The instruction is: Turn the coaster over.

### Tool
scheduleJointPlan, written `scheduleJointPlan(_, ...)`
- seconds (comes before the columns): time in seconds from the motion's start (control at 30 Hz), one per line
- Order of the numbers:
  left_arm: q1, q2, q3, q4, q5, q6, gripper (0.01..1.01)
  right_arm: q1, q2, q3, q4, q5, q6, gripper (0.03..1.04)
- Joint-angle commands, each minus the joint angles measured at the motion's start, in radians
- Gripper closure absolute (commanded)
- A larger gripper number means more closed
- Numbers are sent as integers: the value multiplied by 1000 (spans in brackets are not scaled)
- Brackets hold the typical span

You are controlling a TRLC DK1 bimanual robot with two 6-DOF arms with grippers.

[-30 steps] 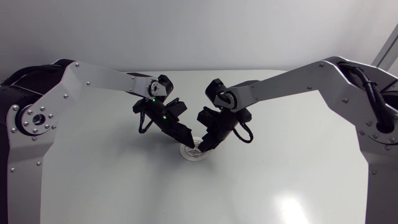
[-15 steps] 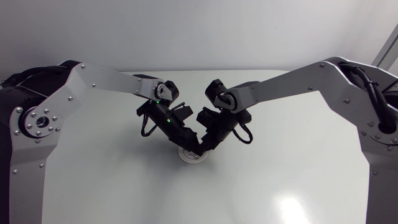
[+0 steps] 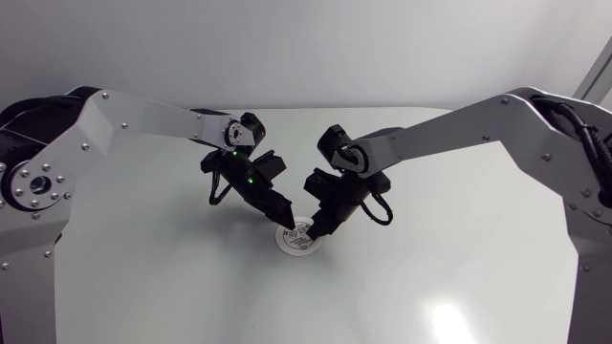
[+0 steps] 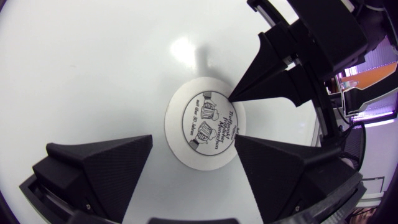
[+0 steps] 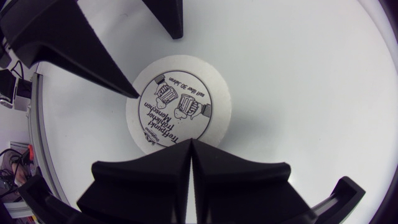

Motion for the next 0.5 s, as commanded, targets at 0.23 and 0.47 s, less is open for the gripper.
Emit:
scheduleJointPlan(0.23, -47, -31, -97, 52, -106, -38, 492, -61, -136, -58, -15, -58, 9, 900)
scheduleJointPlan(0.47, -78, -28, -137, 49, -132, -38, 662, -85, -82, -57, -5, -88, 33, 282)
